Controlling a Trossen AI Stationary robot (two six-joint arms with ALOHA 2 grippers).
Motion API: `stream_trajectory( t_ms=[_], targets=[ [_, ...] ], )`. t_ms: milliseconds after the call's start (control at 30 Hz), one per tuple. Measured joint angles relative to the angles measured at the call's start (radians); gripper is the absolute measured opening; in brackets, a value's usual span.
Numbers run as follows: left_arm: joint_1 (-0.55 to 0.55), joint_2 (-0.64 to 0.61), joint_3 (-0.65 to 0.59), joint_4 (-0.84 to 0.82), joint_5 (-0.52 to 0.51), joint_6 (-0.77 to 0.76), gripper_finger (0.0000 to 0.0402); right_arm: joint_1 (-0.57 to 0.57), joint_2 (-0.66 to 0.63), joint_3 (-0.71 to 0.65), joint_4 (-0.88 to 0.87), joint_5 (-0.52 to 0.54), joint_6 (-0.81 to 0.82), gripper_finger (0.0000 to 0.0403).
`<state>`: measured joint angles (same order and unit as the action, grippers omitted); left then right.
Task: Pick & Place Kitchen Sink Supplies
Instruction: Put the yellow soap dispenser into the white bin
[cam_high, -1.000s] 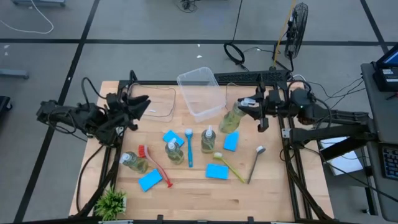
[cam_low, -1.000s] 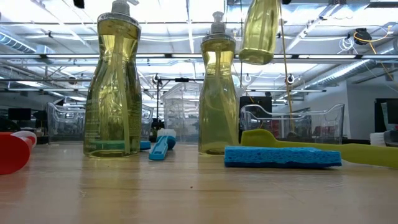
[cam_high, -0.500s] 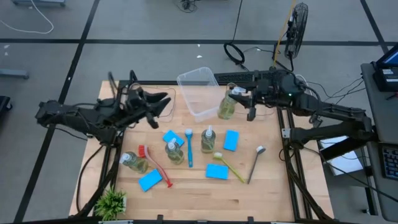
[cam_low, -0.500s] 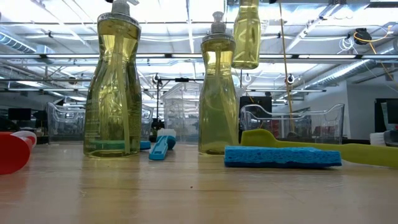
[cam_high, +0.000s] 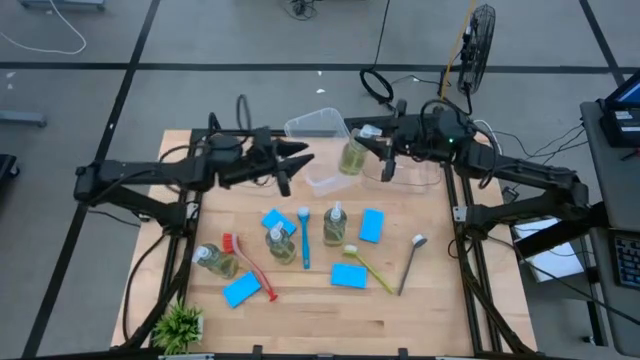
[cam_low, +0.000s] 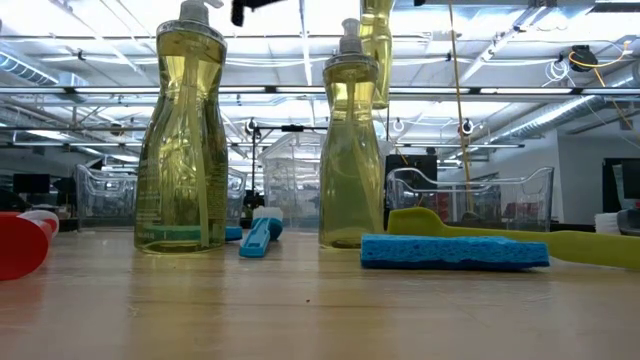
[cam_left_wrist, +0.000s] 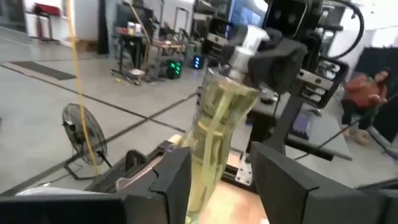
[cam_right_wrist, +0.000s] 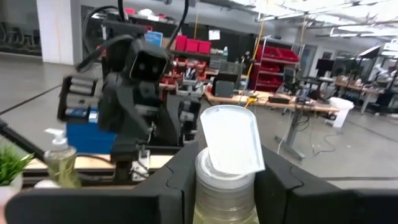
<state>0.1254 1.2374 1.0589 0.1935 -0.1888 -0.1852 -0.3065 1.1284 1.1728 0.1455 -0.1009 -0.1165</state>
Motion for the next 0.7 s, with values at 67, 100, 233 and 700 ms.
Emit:
stream_trajectory(
  t_ms=[67,100,233,700],
  targets=[
    [0.025,0.039,0.028,-0.01,0.033,0.0,0.0194,-0.006,0.007,0.0,0.024,0.0,-0.001,0.0101],
    [0.035,0.058,0.039,-0.013,0.039,0.0,0.0205,-0.009,0.011,0.0,0.036,0.0,-0.001,0.0101],
    [0.07,0.135,0.089,-0.013,0.07,0.008,0.0252,-0.019,0.025,0.0,0.07,0.0,0.001,0.0101],
    [0.109,0.296,0.212,-0.014,0.143,0.081,0.035,-0.023,0.062,0.0,0.113,0.0,0.022,0.0101]
  ],
)
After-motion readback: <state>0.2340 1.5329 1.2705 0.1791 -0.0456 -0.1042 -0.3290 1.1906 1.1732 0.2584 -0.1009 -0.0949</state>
